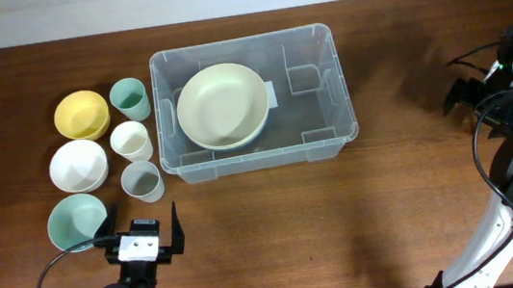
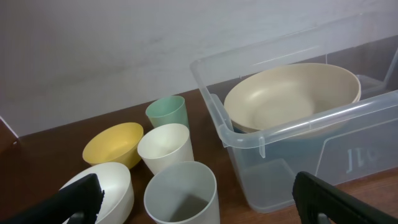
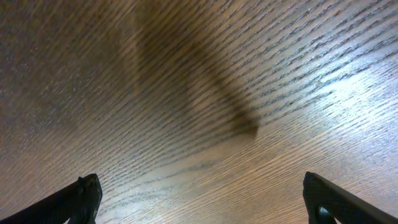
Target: Pack container
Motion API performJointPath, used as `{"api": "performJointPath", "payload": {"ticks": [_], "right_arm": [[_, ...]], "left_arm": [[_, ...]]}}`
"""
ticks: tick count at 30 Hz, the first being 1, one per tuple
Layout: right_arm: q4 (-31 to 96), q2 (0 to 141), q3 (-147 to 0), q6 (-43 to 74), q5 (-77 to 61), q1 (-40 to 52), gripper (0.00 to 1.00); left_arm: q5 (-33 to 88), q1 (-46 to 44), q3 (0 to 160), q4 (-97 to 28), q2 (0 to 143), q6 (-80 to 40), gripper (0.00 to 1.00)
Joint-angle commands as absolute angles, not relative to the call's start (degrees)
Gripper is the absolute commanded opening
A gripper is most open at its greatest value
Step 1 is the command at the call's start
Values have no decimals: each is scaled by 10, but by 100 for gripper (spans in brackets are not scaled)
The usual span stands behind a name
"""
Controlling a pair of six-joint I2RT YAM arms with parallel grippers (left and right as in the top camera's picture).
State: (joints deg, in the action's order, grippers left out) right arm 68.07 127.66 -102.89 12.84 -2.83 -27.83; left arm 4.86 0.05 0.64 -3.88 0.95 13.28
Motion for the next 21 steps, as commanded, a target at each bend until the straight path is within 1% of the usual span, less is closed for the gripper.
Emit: {"api": "performJointPath", "payload": {"ticks": [1, 18, 21], "right_arm": [[680, 1267, -1025, 124, -27, -282, 99], [680, 1267, -1025, 124, -28, -282, 99], [680, 1267, -1025, 124, -27, -282, 99]], "left_arm": [[47, 3, 5, -43, 9, 136, 100], [47, 3, 5, -42, 9, 136, 100], [80, 3, 6, -40, 9, 120, 100]]}}
